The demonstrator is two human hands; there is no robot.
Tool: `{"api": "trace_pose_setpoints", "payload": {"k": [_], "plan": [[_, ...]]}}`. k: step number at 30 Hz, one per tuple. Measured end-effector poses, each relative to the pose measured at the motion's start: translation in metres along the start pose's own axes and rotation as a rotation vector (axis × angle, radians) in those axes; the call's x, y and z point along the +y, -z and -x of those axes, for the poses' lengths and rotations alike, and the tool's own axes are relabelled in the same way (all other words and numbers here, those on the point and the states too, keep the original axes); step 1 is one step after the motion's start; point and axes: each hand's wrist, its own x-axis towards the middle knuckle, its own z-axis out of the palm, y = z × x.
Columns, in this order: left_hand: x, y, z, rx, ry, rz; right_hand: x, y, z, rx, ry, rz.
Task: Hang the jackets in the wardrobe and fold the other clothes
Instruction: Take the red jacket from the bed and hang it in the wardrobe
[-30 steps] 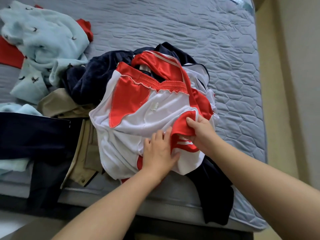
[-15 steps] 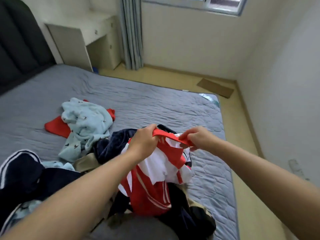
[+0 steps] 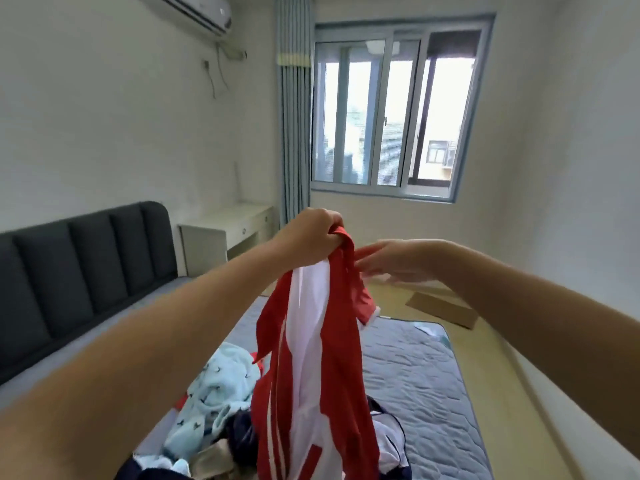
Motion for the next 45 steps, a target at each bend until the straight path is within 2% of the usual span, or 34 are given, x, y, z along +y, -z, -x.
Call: {"api": "trace_pose_setpoints", "payload": {"k": [2,4,5,8,11,13,16,19,21,24,26,29,30,33,34,35,37,38,39,41,42,43,45], "plan": [[-0.003,0.020,0.000,0.007,-0.032,-0.033,-0.009,-0.008,0.003,-0.047,0.083,-0.326],[-0.009,0.036,0.000,0.021,-0.071,-0.048,-0.016,-0.015,0.001,0.007,0.175,-0.487],[-0.014,0.042,0.001,0.017,-0.086,-0.057,-0.022,-0.016,0.002,0.071,0.189,-0.485],[-0.028,0.055,0.003,-0.072,-0.045,-0.015,-0.040,0.001,0.007,0.362,0.200,-0.104],[-0.037,0.062,0.008,-0.275,0.039,0.369,-0.064,0.026,0.017,0.565,0.225,0.237],[-0.040,0.066,0.011,-0.400,0.076,0.523,-0.076,0.041,0.023,0.681,0.266,0.401],[-0.049,0.071,0.010,-0.510,0.094,0.756,-0.079,0.069,0.038,0.785,0.262,0.513],[-0.064,0.072,0.001,-0.599,0.190,0.970,-0.068,0.095,0.053,0.794,0.137,0.628],[-0.075,0.067,-0.003,-0.663,0.253,0.937,-0.056,0.105,0.063,0.804,0.059,0.728],[-0.081,0.060,-0.001,-0.765,0.249,0.716,-0.035,0.113,0.074,0.791,-0.045,0.844],[-0.079,0.067,-0.010,-0.642,0.193,0.509,-0.026,0.117,0.079,0.778,-0.084,0.876],[-0.078,0.088,-0.032,-0.297,0.086,0.345,-0.021,0.123,0.086,0.843,-0.072,0.827],[-0.080,0.091,-0.036,-0.295,0.068,0.334,-0.017,0.126,0.088,0.854,-0.081,0.813],[-0.081,0.080,-0.031,-0.579,0.103,0.122,0.000,0.122,0.096,0.717,-0.225,0.857],[-0.082,0.077,-0.034,-0.543,0.081,0.056,0.006,0.121,0.097,0.747,-0.224,0.872],[-0.081,0.078,-0.041,-0.398,0.041,0.005,0.008,0.122,0.099,0.846,-0.203,0.859],[-0.079,0.092,-0.056,0.033,-0.020,0.052,0.006,0.128,0.102,1.156,-0.043,0.801],[-0.079,0.096,-0.061,0.123,-0.039,0.075,0.006,0.131,0.103,1.172,-0.019,0.773],[-0.078,0.097,-0.062,0.067,-0.057,0.036,0.007,0.132,0.107,1.083,-0.030,0.751],[-0.083,0.097,-0.059,-0.197,-0.029,-0.185,0.011,0.130,0.112,0.744,-0.217,0.828],[-0.084,0.100,-0.058,-0.188,-0.020,-0.269,0.013,0.129,0.115,0.732,-0.244,0.833],[-0.085,0.108,-0.062,-0.086,-0.020,-0.291,0.014,0.134,0.119,0.810,-0.222,0.810],[-0.081,0.126,-0.067,0.222,-0.024,-0.183,0.013,0.140,0.124,1.153,-0.020,0.649]]}}
